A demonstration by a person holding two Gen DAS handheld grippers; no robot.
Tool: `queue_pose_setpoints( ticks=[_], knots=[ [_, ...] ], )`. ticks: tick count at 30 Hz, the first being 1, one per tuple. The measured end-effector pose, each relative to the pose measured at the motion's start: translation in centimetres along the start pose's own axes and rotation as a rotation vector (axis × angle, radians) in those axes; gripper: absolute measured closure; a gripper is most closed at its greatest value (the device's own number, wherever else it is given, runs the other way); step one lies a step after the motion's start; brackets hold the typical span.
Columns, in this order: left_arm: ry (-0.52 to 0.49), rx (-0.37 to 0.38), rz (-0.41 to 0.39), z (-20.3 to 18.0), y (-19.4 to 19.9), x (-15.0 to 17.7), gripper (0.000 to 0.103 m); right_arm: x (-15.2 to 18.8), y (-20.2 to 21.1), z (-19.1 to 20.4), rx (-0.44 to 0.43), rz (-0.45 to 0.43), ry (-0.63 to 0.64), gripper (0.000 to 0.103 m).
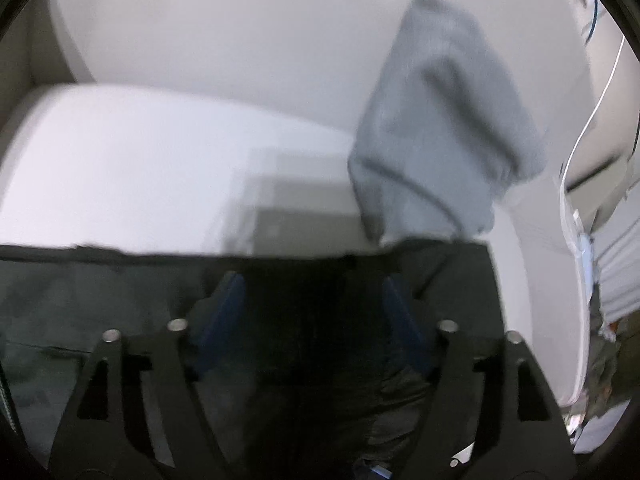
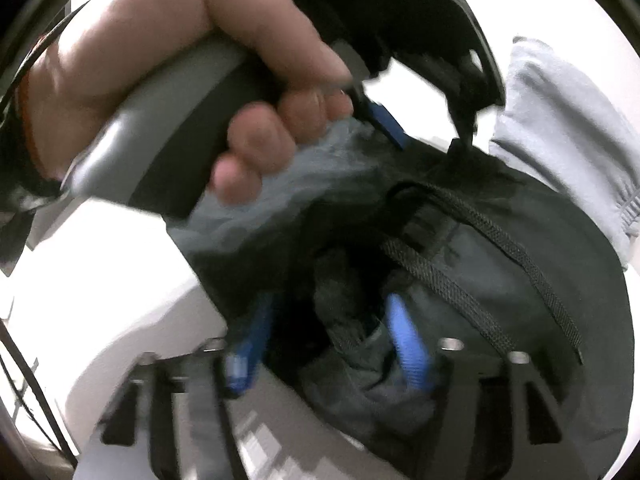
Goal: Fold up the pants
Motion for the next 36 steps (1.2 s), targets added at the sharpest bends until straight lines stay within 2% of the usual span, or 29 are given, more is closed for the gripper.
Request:
queue_pose_setpoints(
  ticks=[4, 6, 11, 15, 17, 19, 22, 25, 27, 30, 31, 33, 35, 36],
  knots=[
    [0.06, 0.005, -0.067, 0.8, 3.3, -0.2, 0.023, 0.3, 3.1, 0.0, -0.032, -0.048, -0.021, 0.028],
    [0.063, 0.015, -0.082, 0.6, 4.8, 0.3, 0.023, 0.9, 5.1, -0.6, -0.04, -0.068, -0.05, 0.02],
    [0.06, 0.056, -0.101, -0.1, 8.6, 3.4, 0.023, 3.0, 12.2, -4.8, -0.051, -0.168, -0.136, 0.019],
    [0.133, 0.063, -0.034, 0.2, 9.4, 7.8, 0.022, 6.7, 17.5, -10.1, 0.021, -0.238, -0.211, 0.016],
    [0.211, 0.031, 0.061, 0.2, 7.8, 10.2, 0.022, 9.5, 18.9, -13.1, 0.038, -0.257, -0.288, 0.016],
    [0.277, 0.035, 0.109, 0.0, 6.8, 11.6, 0.022, 12.2, 19.8, -15.3, 0.037, -0.263, -0.364, 0.016],
    [0.312, 0.032, 0.095, -0.4, 6.0, 13.0, 0.022, 15.3, 20.2, -16.8, 0.096, -0.271, -0.393, 0.016],
    [0.322, 0.032, 0.119, -1.0, 4.1, 14.7, 0.023, 16.5, 19.7, -17.4, 0.082, -0.228, -0.382, 0.016],
    [0.283, 0.031, 0.151, -1.5, 3.0, 15.1, 0.023, 16.7, 19.1, -17.5, 0.103, -0.188, -0.344, 0.016],
    [0.231, -0.011, 0.12, -1.7, 2.8, 15.2, 0.026, 17.3, 17.5, -17.4, 0.117, -0.13, -0.276, 0.016],
    [0.241, 0.01, 0.122, -1.5, 2.6, 15.3, 0.029, 18.0, 17.1, -17.4, 0.118, -0.107, -0.256, 0.016],
    [0.274, 0.075, 0.146, -0.9, 2.0, 15.5, 0.031, 18.6, 15.9, -17.6, 0.116, -0.066, -0.234, 0.024],
    [0.276, 0.104, 0.134, -0.1, 2.2, 16.0, 0.034, 19.0, 15.0, -18.0, 0.127, -0.052, -0.226, 0.026],
    [0.272, 0.107, 0.132, 0.0, 2.1, 15.9, 0.039, 19.0, 14.8, -18.1, 0.13, -0.057, -0.225, 0.026]
  ],
)
Point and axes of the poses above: each gripper's, at about its wrist camera, not at the fingertips, and y roughly against the way its jaws point, z to its left, x to its underside, the point moved 2 cm from there along -y, roughly the way its jaws point, and after that the axes turned 8 degrees about -x, right-handed, at the moved point
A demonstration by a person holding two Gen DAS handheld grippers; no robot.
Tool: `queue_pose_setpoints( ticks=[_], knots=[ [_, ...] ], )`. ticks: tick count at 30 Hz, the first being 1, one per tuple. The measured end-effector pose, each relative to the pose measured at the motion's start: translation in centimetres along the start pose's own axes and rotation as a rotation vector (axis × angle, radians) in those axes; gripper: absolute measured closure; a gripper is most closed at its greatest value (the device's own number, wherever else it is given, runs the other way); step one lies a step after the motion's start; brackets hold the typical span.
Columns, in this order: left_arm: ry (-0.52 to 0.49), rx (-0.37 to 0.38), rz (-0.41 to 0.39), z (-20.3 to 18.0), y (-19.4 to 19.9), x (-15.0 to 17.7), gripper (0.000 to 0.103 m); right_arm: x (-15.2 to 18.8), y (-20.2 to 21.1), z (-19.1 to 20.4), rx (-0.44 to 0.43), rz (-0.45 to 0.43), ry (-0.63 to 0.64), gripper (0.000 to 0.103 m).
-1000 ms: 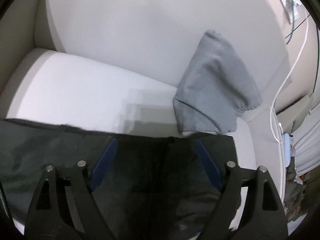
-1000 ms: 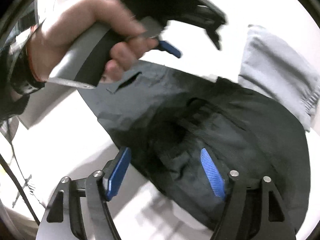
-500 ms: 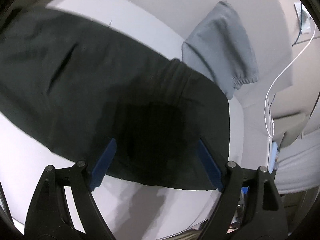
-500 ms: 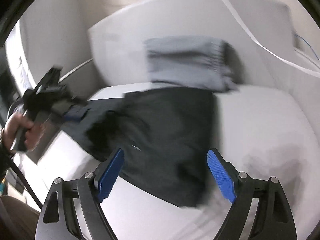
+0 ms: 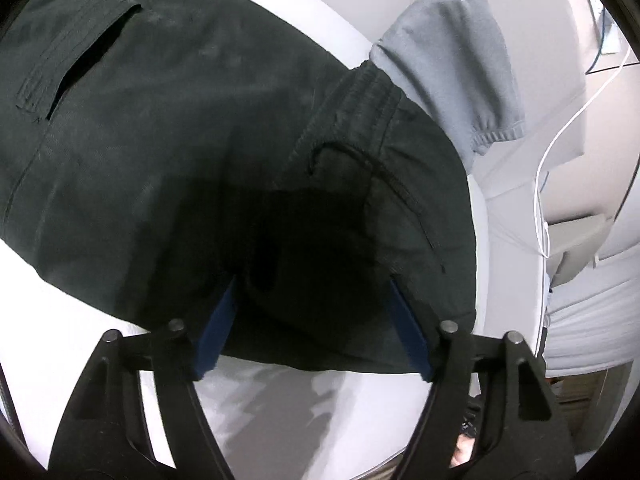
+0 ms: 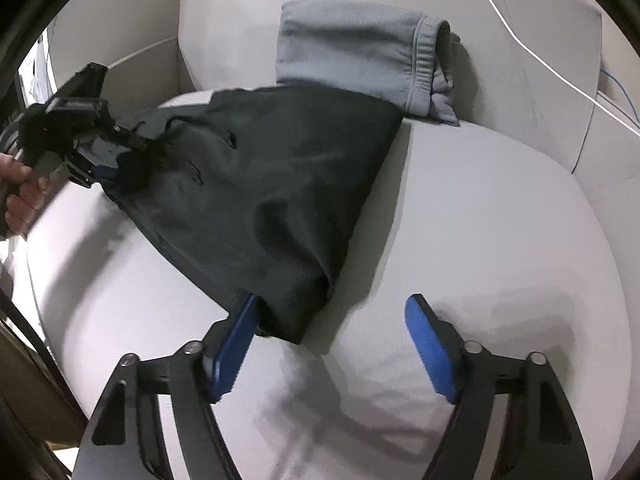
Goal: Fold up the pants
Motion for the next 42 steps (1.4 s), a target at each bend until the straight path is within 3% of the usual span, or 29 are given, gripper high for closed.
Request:
queue_pose_setpoints(
  ticks=[1, 3, 7, 12, 14, 15, 16, 17, 20, 23, 26, 30, 32, 33, 37, 42],
  knots=[
    [0.001, -0.002, 0.0, 0.2, 0.0, -0.1, 0.046, 0.1, 0.0, -0.1, -0.007, -0.008, 0.001, 0.027],
    [0.028, 0.01, 0.004, 0.9, 0.3, 0.0, 0.051, 0.1, -0.3, -0.1, -0.029, 0.001, 0.006, 0.028],
    [0.051, 0.096, 0.059, 1.8, 0.2, 0.2, 0.051, 0.4, 0.0, 0.8, -0.072, 0.019, 0.045, 0.028],
    [0.029, 0.101, 0.014, 1.2, 0.0, -0.2, 0.051, 0.6, -1.2, 1.4, -0.04, 0.038, 0.081, 0.03],
    [0.049, 0.096, 0.016, 1.1, -0.6, -0.5, 0.054, 0.6, -1.5, 1.3, -0.039, 0.019, 0.072, 0.037],
    [0.053, 0.096, 0.014, 1.3, -0.5, -0.4, 0.063, 0.4, -1.4, 1.3, -0.037, 0.007, 0.07, 0.043],
    [0.057, 0.103, 0.015, 1.5, -0.3, -0.3, 0.083, 0.2, -1.2, 1.3, -0.033, -0.003, 0.065, 0.043],
    [0.065, 0.118, 0.031, 1.7, -0.4, -0.1, 0.09, 0.1, -0.9, 1.2, -0.038, -0.013, 0.056, 0.043],
    [0.089, 0.191, 0.056, 2.0, -0.5, 0.1, 0.09, 0.2, -0.1, 1.2, -0.052, -0.024, 0.054, 0.043],
    [0.131, 0.269, 0.058, 2.2, 0.1, 0.2, 0.09, 0.2, 0.5, 1.4, -0.012, -0.026, 0.083, 0.043],
    [0.127, 0.276, 0.065, 1.9, 0.1, 0.3, 0.09, 0.1, 1.2, 2.2, 0.052, -0.063, 0.162, 0.043],
    [0.148, 0.318, 0.075, 1.9, 0.3, 0.2, 0.09, 0.4, -0.1, 2.7, 0.052, -0.015, 0.194, 0.043],
    [0.132, 0.318, 0.075, 1.8, 0.6, 0.1, 0.09, 0.3, -0.3, 2.6, 0.059, -0.026, 0.194, 0.046],
    [0.123, 0.311, 0.073, 1.6, 0.7, 0.2, 0.09, 0.3, 0.0, 2.3, 0.047, -0.041, 0.172, 0.055],
    [0.06, 0.265, 0.065, 0.6, 1.1, 0.2, 0.09, 0.3, 0.7, 0.3, -0.096, -0.047, 0.004, 0.058],
    [0.062, 0.253, 0.082, 0.5, 0.5, 0.2, 0.09, 0.5, 1.8, 0.7, -0.045, -0.045, 0.071, 0.057]
  ],
)
Point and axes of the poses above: each gripper's, at about its wrist camera, not at the fingertips, and y roughly against the way its jaws point, z to its left, x to its underside, the point moved 2 cm from there along -y, roughly the way its jaws point, and after that the axes turned 8 degrees about -x, right-handed, at the moved point
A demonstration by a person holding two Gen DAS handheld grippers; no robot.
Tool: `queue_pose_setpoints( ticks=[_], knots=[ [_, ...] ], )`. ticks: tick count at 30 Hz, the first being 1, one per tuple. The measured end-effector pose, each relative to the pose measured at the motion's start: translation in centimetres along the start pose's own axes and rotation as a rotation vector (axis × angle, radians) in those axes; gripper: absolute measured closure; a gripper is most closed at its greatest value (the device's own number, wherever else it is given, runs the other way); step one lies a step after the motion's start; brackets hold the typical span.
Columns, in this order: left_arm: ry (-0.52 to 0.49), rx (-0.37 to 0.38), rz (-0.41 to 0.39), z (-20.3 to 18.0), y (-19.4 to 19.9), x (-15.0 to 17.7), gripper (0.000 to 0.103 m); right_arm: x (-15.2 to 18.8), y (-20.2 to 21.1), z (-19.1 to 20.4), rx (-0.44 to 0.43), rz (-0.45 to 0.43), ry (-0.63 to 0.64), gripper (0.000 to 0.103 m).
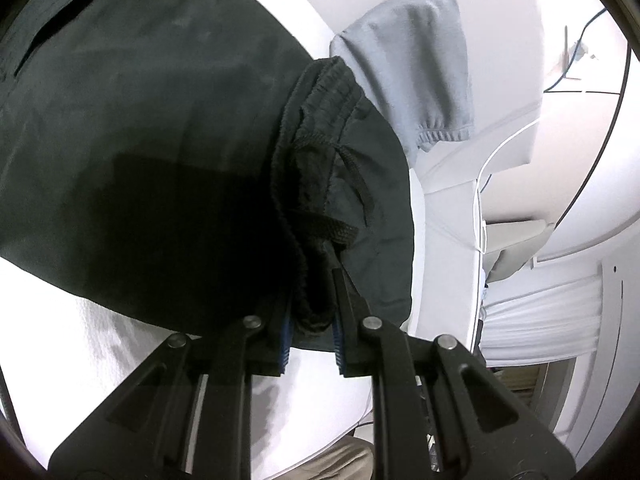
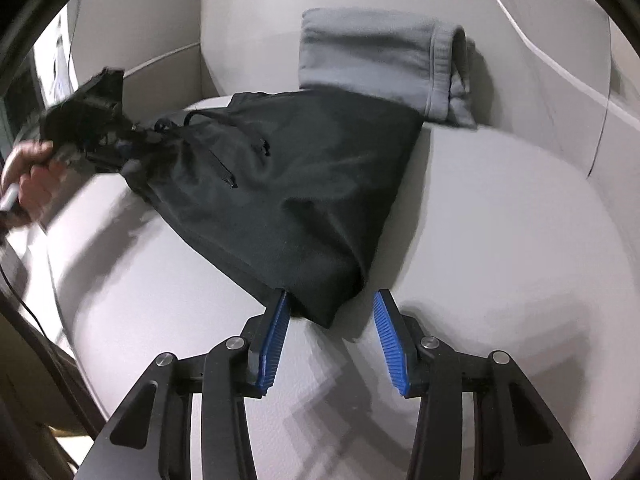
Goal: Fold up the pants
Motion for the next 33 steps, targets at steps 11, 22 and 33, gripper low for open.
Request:
queue_pose_setpoints(
  ticks=[11, 22, 33],
  knots=[
    [0.014, -0.025, 0.07, 0.8, -2.1, 0.6, 0.09, 0.0, -1.7, 0.1, 0.022, 0.008, 0.017, 0.045],
    [0.036, 0.136, 0.068, 0.3, -1.0, 0.6, 0.09, -0.9, -1.4, 0.3, 0.01, -0.056, -0.057, 0.074],
    [-0.075, -0.194, 0.072, 1.1, -1.9, 1.0, 0.091, 0.7, -2.3, -1.9, -0.015, 0.037, -0.192, 0.075]
  ],
)
Point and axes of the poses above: each gripper's, at about its wrist camera, not at the fingertips, and y roughly against the way its jaws point, z to its left, x to its underside, the point moved 2 cm from there along -y, roughly the way its jaws point, and after that the axes turned 8 degrees about -x, right-handed, at the moved point
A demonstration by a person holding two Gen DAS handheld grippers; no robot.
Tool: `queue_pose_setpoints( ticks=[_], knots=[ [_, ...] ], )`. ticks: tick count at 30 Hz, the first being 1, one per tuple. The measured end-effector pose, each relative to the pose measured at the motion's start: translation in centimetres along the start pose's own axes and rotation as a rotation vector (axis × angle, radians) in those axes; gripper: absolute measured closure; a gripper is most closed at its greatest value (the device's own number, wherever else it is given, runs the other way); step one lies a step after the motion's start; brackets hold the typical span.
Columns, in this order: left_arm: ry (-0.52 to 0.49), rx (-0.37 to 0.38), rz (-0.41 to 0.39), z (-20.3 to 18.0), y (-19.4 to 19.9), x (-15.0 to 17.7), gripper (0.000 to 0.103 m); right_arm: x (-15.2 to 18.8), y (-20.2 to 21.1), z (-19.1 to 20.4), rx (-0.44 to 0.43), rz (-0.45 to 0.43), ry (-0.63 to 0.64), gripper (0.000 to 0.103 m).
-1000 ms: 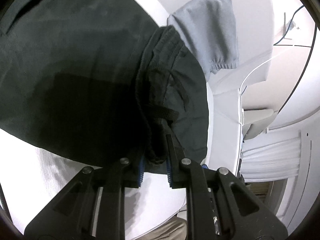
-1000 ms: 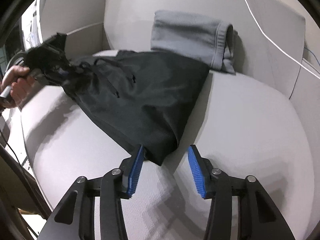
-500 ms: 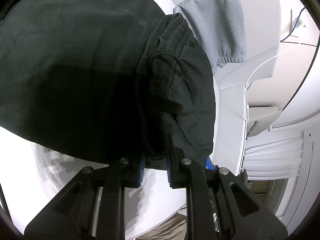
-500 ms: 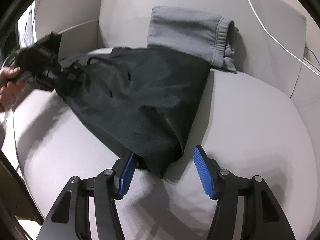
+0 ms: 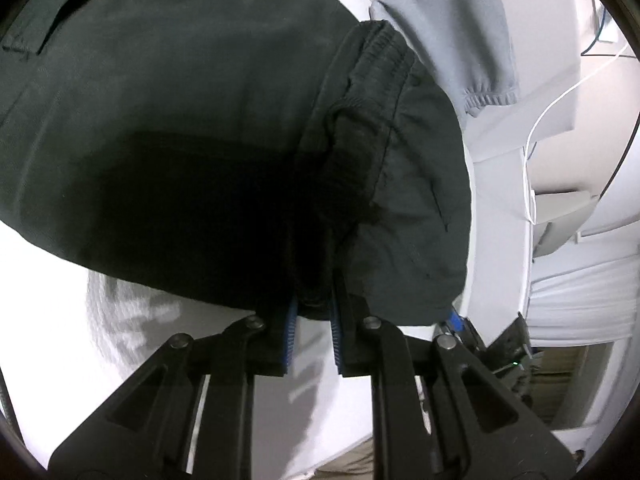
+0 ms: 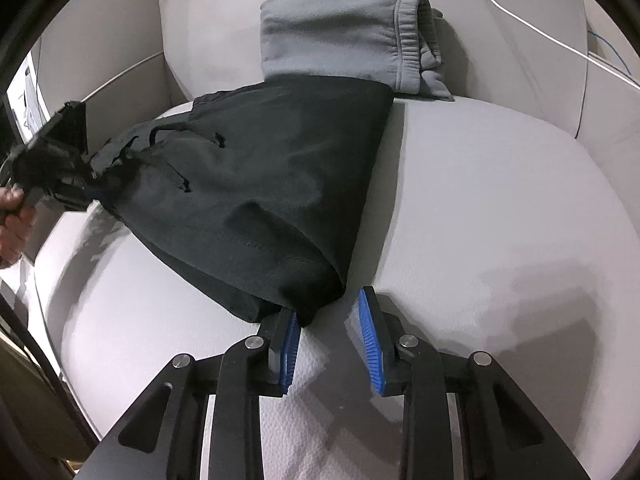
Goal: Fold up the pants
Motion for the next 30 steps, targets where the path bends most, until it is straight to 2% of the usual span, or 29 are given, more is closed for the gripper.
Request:
queue_pose_setpoints(
  ticks=[3, 5, 8, 10, 12, 14, 16, 18, 19, 20, 21, 22, 23, 25, 30],
  knots=[
    [-0.034, -0.034, -0.001, -0.8, 0.0, 0.1, 0.091, 0.1, 0.3, -0.2, -0.014, 0.008, -0.003, 0.075],
    [-0.036, -0.029, 0.015, -1.0, 0.2, 0.0, 0.091, 0.2, 0.8, -0.3, -0.032, 0.028, -0.008, 0.075],
    [-0.034, -0.03, 0.018, -1.4, 0.6, -0.4, 0.086, -0.2, 2.6, -1.4, -0.107, -0.012, -0.102, 0.075],
    [-0.042, -0.022, 0.006, -1.6, 0.8, -0.6, 0.07, -0.7, 4.2, -2.1, -0.152, -0.086, -0.156, 0.072],
    [-0.042, 0.001, 0.014, -2.0, 0.8, -0.6, 0.06, -1.2, 4.8, -2.5, -0.184, -0.136, -0.18, 0.06],
    [-0.038, 0.004, 0.007, -2.0, 0.6, -0.6, 0.058, -1.3, 3.9, -2.4, -0.227, -0.126, -0.184, 0.054],
    [-0.012, 0.019, -0.004, -1.6, 0.6, -0.6, 0.056, -1.6, 2.6, -2.0, -0.236, -0.112, -0.186, 0.054],
    [0.019, 0.036, -0.018, -1.5, 0.3, -0.5, 0.057, -2.2, 1.7, -1.1, -0.199, -0.119, -0.162, 0.054],
    [0.018, 0.032, -0.021, -1.4, 0.3, -0.5, 0.06, -2.8, 1.3, -0.3, -0.163, -0.122, -0.117, 0.054],
    [0.011, -0.007, -0.027, -1.4, 0.4, -0.5, 0.069, -3.0, 1.0, 0.4, -0.126, -0.116, -0.08, 0.054],
    [0.007, -0.047, -0.025, -1.3, 0.2, -0.4, 0.086, -3.2, 0.5, 1.0, -0.064, -0.098, -0.041, 0.057],
    [0.011, -0.054, -0.02, -1.1, 0.2, -0.3, 0.088, -3.4, -0.3, 1.4, -0.005, -0.061, -0.005, 0.06],
    [0.019, -0.036, -0.012, -1.0, 0.3, -0.2, 0.088, -3.2, -0.8, 1.4, 0.009, -0.039, 0.003, 0.064],
    [0.002, -0.052, 0.0, -1.2, 0.5, 0.0, 0.089, -2.2, -1.5, 1.2, 0.035, 0.0, 0.024, 0.066],
    [-0.113, -0.18, 0.002, -1.9, 1.0, 0.5, 0.088, -1.1, -1.0, -0.3, 0.037, 0.019, 0.008, 0.066]
  ],
)
Point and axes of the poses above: each gripper's, at about its wrist camera, not at the fingertips, and y roughly against the way its jaws point, z to its left, x to its underside, the point moved 2 cm from there along -y, roughly the way its jaws point, and after that the axes turned 8 degrees about -x, right-handed, at the moved point
